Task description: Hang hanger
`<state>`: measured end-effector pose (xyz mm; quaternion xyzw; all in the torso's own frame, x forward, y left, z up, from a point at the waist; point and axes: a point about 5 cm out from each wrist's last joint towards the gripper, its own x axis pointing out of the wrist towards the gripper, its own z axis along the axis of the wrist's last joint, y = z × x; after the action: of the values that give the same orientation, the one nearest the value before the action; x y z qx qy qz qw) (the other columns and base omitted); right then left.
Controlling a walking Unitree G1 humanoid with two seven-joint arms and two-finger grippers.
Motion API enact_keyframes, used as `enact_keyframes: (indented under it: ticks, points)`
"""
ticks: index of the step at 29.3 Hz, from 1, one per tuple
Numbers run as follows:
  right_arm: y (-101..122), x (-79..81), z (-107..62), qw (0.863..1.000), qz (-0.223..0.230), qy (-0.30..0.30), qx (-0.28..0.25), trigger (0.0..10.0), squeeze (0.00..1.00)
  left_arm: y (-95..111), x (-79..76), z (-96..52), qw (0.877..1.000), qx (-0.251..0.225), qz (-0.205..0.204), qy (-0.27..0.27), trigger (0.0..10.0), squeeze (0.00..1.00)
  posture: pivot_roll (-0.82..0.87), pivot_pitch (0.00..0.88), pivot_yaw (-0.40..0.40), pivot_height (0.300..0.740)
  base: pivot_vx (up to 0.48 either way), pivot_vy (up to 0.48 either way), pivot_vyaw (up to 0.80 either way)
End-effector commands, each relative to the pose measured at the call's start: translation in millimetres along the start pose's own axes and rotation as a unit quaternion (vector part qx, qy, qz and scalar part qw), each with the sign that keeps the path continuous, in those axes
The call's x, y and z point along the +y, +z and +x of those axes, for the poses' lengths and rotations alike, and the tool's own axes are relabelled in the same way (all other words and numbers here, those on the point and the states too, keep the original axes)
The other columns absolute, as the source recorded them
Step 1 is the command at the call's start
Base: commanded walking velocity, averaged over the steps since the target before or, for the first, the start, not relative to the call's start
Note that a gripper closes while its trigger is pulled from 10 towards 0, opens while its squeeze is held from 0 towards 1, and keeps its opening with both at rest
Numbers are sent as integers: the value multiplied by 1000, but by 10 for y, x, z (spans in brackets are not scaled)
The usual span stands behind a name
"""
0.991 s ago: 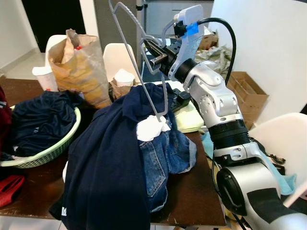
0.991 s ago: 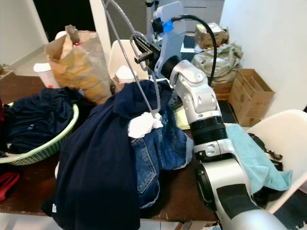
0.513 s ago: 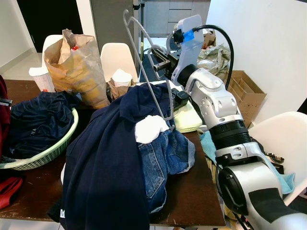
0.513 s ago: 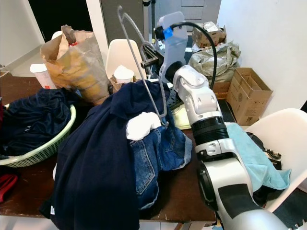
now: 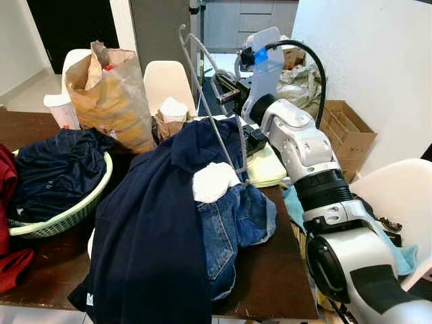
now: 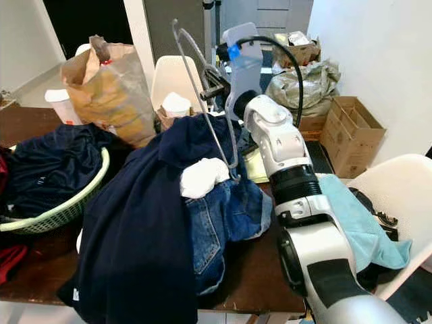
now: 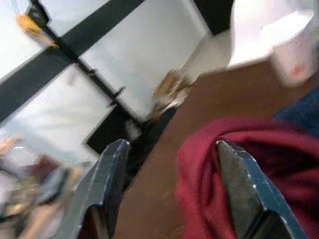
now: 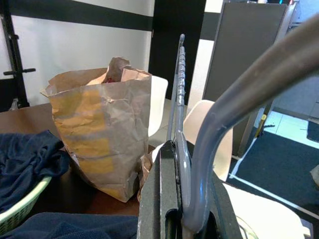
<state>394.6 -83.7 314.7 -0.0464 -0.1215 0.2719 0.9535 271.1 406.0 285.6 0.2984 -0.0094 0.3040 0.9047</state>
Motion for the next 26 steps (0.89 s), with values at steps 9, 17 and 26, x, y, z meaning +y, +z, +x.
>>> enact_keyframes:
  ticks: [9, 17, 26]
  points:
    - [-91, -80, -30, 999, 14, -32, 10, 10000, 0, 548, -179, -226, 981, -104, -145, -73, 10000, 0, 20, 0, 6, 736, 0, 86, 0]
    - [-113, -145, -49, 998, 18, -63, 4, 10000, 0, 758, 11, -279, 985, -144, -93, -27, 10000, 0, 31, 0, 9, 736, 0, 292, 0]
    - [-126, -146, -53, 998, 14, -67, 5, 10000, 0, 661, -59, -346, 987, -119, -101, -30, 10000, 0, 29, 0, 6, 736, 0, 323, 0]
